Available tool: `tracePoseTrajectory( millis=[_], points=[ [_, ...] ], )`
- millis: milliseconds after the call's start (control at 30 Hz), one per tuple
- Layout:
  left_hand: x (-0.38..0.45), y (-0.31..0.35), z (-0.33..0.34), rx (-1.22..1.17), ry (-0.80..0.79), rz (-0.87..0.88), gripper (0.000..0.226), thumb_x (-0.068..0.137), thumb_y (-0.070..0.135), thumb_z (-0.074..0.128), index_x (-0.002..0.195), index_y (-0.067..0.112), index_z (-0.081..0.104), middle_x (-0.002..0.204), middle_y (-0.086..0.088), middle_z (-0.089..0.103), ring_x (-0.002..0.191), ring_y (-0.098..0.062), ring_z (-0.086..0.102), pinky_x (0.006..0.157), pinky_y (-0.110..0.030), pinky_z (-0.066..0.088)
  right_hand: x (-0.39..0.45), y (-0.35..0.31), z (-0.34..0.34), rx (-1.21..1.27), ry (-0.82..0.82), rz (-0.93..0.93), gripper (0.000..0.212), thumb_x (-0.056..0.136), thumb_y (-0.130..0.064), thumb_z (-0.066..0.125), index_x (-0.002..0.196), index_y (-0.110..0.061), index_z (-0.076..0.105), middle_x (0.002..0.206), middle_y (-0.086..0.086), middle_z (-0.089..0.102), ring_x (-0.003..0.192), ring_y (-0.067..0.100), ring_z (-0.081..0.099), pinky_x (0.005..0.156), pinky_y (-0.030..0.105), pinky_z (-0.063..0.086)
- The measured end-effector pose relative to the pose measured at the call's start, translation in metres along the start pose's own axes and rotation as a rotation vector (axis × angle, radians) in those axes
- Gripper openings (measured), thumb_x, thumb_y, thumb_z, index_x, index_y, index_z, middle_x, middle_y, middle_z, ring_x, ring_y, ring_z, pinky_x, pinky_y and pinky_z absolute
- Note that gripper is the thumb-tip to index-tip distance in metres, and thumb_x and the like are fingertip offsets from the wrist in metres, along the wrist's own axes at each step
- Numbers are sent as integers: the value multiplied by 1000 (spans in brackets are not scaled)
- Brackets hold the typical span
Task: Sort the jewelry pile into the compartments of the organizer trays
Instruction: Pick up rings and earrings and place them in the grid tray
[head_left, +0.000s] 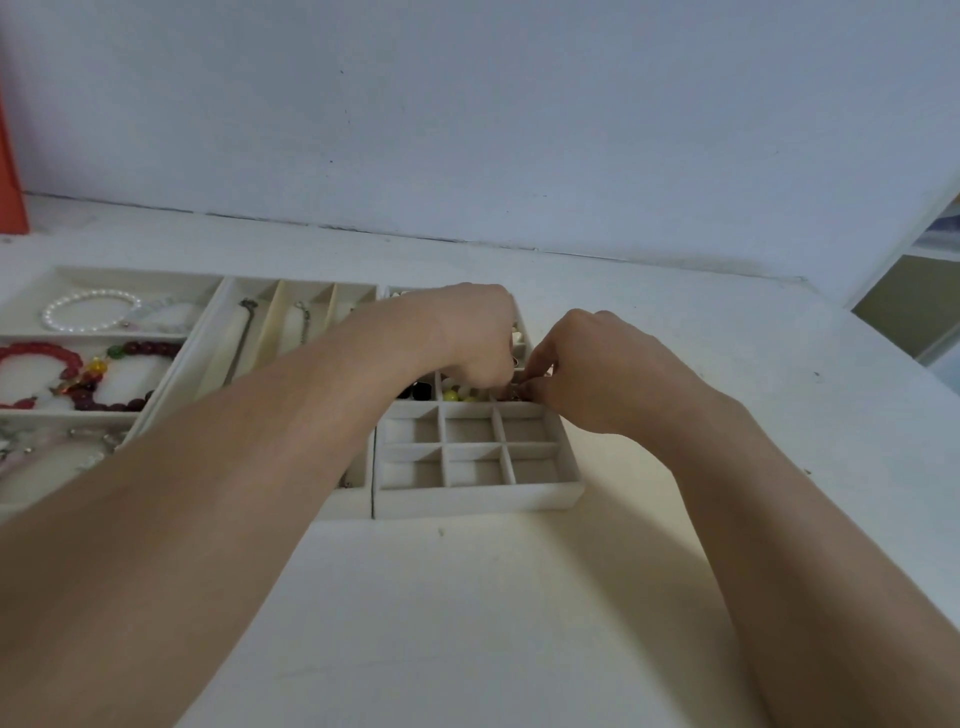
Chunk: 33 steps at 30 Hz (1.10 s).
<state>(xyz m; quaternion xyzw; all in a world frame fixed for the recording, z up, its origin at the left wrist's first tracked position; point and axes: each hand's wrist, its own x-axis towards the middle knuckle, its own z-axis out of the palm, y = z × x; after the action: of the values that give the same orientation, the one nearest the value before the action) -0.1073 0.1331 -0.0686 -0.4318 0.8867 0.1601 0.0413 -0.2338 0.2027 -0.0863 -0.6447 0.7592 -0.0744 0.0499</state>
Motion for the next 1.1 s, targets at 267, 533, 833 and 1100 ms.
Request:
tracePoseTrajectory(
  millis=[267, 533, 833, 1100],
  points=[
    [-4, -12, -18, -101, 88, 54, 10, 86, 21, 75, 94, 24, 81, 86, 9, 72, 84, -13, 66, 76, -31, 53, -7, -1, -6, -5, -12, -3, 13, 91, -35, 64, 95, -37, 77, 90, -3, 67, 82, 22, 62, 70, 31, 49],
    [5, -16, -15, -312, 253, 35, 4, 87, 24, 75, 86, 28, 77, 79, 10, 68, 69, -6, 62, 57, -24, 46, -10, 29, -30, 239, 136, 84, 11, 90, -36, 68, 82, -36, 75, 65, -7, 72, 40, 7, 57, 60, 28, 50],
    [8, -10, -3, -367, 257, 74, 5, 87, 27, 74, 91, 27, 78, 81, 16, 65, 71, 1, 59, 60, -19, 44, -4, 65, -29, 249, -18, 90, 3, 85, -31, 79, 84, -34, 78, 76, -13, 70, 49, 3, 58, 55, 21, 45],
    [7, -9, 2, -395, 282, 5, 3, 85, 29, 77, 82, 29, 77, 80, 16, 68, 81, -1, 64, 70, -19, 49, -6, 65, -26, 125, -245, 26, 22, 74, -33, 88, 94, -36, 77, 80, -14, 67, 66, 3, 58, 56, 18, 36]
  ],
)
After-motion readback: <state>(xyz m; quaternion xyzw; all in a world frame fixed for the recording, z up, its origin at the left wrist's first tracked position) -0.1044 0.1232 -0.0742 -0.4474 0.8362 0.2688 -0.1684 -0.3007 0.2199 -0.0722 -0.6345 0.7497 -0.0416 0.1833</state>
